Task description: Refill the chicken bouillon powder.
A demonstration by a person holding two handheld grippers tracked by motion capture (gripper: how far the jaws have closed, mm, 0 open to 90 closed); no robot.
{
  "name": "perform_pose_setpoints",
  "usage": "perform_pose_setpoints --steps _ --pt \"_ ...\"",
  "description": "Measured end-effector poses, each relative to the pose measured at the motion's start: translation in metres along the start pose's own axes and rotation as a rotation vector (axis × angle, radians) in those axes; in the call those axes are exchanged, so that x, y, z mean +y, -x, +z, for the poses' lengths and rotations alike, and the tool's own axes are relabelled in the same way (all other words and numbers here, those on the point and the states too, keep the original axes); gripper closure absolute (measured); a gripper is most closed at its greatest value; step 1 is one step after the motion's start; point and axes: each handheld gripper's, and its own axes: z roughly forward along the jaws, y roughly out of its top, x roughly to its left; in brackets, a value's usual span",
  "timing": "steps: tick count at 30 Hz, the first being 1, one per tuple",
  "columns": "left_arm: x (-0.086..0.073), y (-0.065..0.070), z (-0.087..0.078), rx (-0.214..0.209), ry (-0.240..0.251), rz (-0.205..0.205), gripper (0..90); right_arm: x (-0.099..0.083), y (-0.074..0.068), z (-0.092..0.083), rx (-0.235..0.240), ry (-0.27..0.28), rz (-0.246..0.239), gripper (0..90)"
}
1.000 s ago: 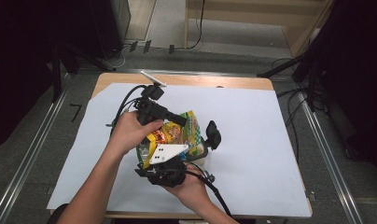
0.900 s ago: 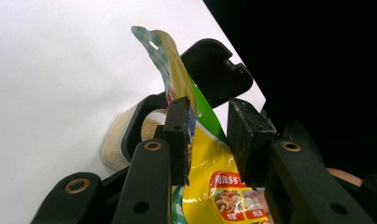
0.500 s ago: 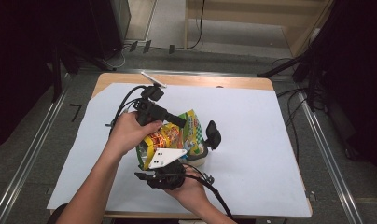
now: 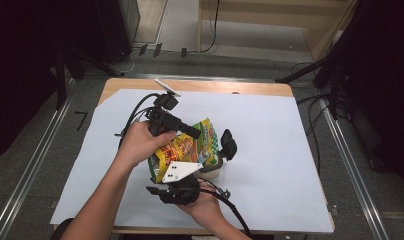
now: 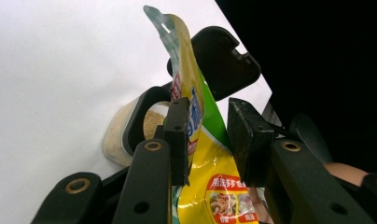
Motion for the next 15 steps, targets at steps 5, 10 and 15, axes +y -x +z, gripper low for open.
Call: perform_pose_setpoints --steps 5,10,15 --pt "0.0001 0.0008 0.0080 0.008 -0.039 0.005 70.9 -0.0042 -0.0016 0.0017 0.008 -0.007 -0.033 69.8" --pt "-0.0001 -0.0013 0.0088 0.018 -0.042 0.000 71.3 -0.0073 -0.0010 0.0006 0.019 -0.003 -0.036 69.2" --pt "-0.0005 -0.0026 0.0114 0.028 -0.055 0.016 71.9 -0.0106 -0.0006 0.0009 0.033 0.004 -0.041 68.5"
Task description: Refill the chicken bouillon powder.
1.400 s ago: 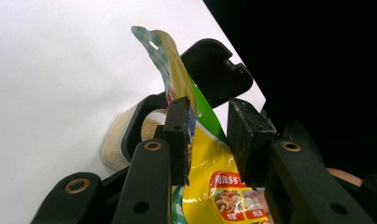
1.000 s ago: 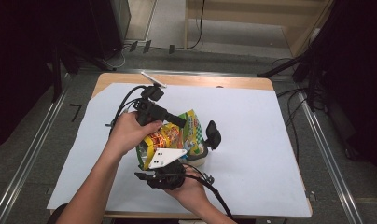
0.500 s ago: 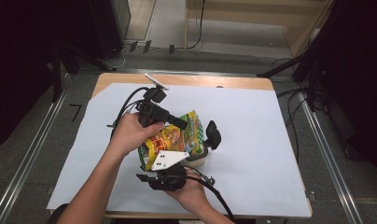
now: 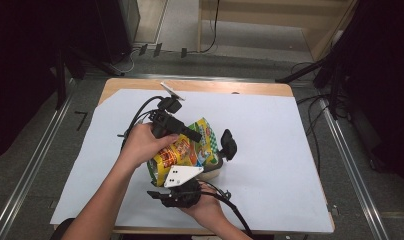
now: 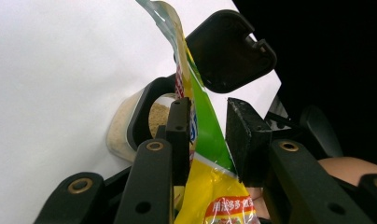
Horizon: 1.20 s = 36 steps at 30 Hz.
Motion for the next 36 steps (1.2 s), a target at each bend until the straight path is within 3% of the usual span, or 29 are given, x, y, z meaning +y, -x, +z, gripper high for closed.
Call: perform_pose_setpoints --steps 13,19,36 --pt "-0.001 -0.001 0.003 0.019 -0.014 0.021 75.2 -0.003 -0.001 0.004 0.001 -0.035 -0.025 65.7" --pt "-0.002 -0.001 0.003 0.034 -0.009 0.044 80.8 -0.004 -0.002 0.006 -0.006 -0.042 -0.021 65.7" --pt "-0.005 0.003 -0.004 0.030 -0.010 0.082 88.0 -0.009 -0.004 0.010 -0.011 -0.085 -0.035 62.7"
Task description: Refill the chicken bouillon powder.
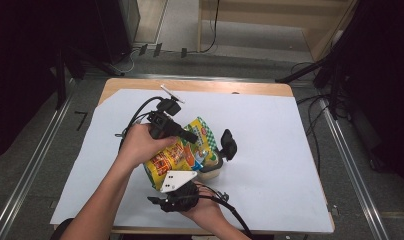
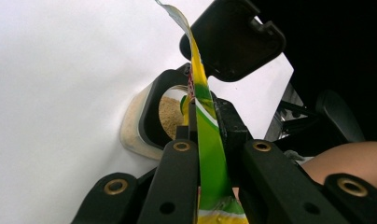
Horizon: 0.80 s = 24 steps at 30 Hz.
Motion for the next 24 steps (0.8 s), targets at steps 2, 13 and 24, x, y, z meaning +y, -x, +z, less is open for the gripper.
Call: perform_pose_setpoints --steps 2,13,24 --pt "0.000 0.001 -0.002 -0.005 0.006 0.009 88.4 0.000 0.000 0.000 -0.004 -0.002 -0.002 62.3" --pt "-0.004 0.004 -0.022 -0.013 0.048 0.062 89.3 -0.005 0.007 0.000 -0.028 -0.020 0.040 61.3" --pt "-0.010 0.003 -0.042 -0.094 0.091 0.069 89.7 -0.007 0.013 -0.001 -0.048 -0.026 0.079 58.1"
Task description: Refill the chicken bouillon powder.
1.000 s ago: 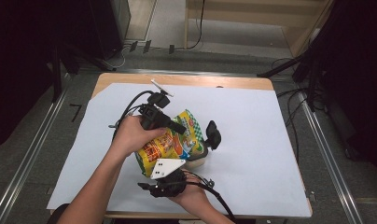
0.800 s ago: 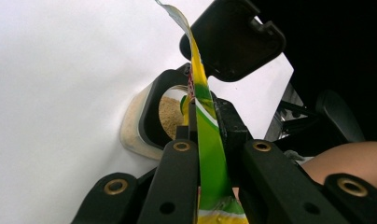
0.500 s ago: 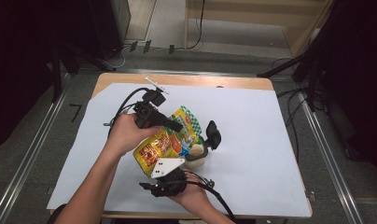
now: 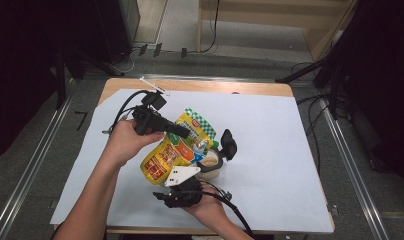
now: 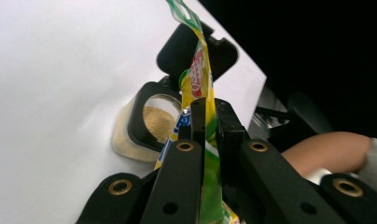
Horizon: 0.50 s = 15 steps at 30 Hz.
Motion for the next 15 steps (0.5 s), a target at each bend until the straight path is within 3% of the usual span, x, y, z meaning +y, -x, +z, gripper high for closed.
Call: perform_pose_setpoints --steps 2,5,15 --pt "-0.001 0.001 -0.002 -0.012 0.002 0.004 89.9 -0.001 0.002 0.000 0.009 0.002 0.017 57.6" --pt "-0.002 0.001 -0.007 -0.036 0.002 0.001 90.0 -0.001 0.004 -0.001 -0.010 0.006 0.006 55.9" --pt "-0.007 0.003 -0.023 -0.055 0.031 0.012 90.0 -0.002 0.009 -0.003 -0.038 0.014 0.039 53.8"
